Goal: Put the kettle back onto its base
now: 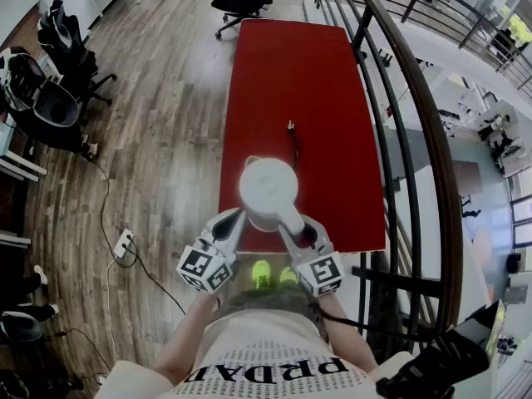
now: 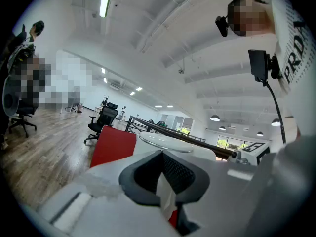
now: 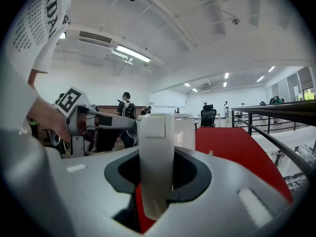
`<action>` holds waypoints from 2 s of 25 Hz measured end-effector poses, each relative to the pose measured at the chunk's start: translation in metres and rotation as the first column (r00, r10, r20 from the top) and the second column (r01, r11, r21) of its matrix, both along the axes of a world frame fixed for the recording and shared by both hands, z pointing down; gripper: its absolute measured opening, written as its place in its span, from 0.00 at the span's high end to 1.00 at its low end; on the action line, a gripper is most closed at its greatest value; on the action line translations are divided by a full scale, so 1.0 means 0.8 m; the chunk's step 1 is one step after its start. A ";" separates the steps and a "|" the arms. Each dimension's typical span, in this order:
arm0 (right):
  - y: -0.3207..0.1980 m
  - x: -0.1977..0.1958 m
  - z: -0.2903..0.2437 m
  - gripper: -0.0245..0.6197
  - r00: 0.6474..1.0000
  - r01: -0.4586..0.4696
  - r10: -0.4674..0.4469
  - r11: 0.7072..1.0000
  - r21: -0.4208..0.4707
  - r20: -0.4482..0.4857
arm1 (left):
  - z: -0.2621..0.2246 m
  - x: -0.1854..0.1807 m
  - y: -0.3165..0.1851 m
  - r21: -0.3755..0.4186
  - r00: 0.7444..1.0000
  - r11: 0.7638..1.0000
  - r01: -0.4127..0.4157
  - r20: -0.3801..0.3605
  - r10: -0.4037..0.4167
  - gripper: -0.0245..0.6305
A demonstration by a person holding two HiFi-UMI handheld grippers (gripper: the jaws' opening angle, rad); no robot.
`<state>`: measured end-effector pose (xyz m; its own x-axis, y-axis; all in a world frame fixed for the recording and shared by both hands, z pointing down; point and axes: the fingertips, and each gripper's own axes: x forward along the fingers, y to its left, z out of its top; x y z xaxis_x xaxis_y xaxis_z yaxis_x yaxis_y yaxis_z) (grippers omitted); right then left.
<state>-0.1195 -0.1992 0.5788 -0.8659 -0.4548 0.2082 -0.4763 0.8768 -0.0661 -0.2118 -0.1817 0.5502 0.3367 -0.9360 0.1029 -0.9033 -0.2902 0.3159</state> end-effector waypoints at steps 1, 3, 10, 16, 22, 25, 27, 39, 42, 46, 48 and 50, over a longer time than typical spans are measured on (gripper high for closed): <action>0.001 0.002 0.001 0.77 1.000 -0.008 0.008 1.000 -0.001 -0.009 | 0.001 0.002 0.000 0.000 1.000 1.000 0.000 -0.002 0.000 0.97; 0.005 0.006 0.005 0.77 0.999 -0.031 0.031 0.999 -0.005 -0.027 | 0.001 0.004 0.000 0.000 1.000 1.000 -0.001 -0.005 0.001 0.97; 0.019 0.012 0.017 0.77 0.997 -0.023 0.024 1.000 0.016 -0.070 | 0.006 0.004 0.003 -0.005 1.000 1.000 -0.013 -0.017 0.013 0.97; 0.017 0.021 0.030 0.78 0.995 0.020 -0.019 1.000 0.006 -0.103 | 0.009 0.008 0.013 0.002 0.999 1.000 -0.024 -0.025 0.024 0.97; 0.012 0.020 0.039 0.78 0.990 0.082 -0.081 0.997 0.004 -0.119 | 0.016 -0.001 0.023 -0.006 0.999 1.000 -0.002 -0.033 0.002 0.97; 0.015 0.024 0.042 0.78 0.988 0.091 -0.089 0.996 0.008 -0.127 | 0.016 0.003 0.026 -0.001 0.999 1.000 -0.002 -0.032 0.002 0.97; 0.016 0.024 0.041 0.78 0.990 0.086 -0.085 0.996 0.003 -0.116 | 0.015 0.007 0.027 0.003 1.000 1.000 -0.005 -0.030 0.005 0.97; 0.013 0.020 0.038 0.78 0.991 0.073 -0.072 0.997 0.006 -0.115 | 0.011 0.022 0.023 0.013 0.999 0.999 -0.041 -0.004 0.041 0.97; 0.012 0.020 0.038 0.77 0.991 0.069 -0.068 0.998 0.007 -0.117 | 0.009 0.021 0.023 0.014 0.999 0.999 -0.044 -0.001 0.044 0.97; 0.014 0.020 0.041 0.77 0.988 0.068 -0.063 0.997 0.028 -0.140 | 0.007 0.021 0.022 0.020 0.999 0.999 -0.049 0.000 0.049 0.97; 0.015 0.022 0.037 0.76 0.990 0.068 -0.062 0.997 0.039 -0.129 | 0.007 0.021 0.021 0.022 0.999 0.999 -0.050 0.001 0.050 0.97; 0.011 0.023 0.028 0.75 0.992 0.067 -0.061 0.997 0.048 -0.115 | 0.004 0.019 0.016 0.030 0.999 0.998 -0.054 0.007 0.053 0.97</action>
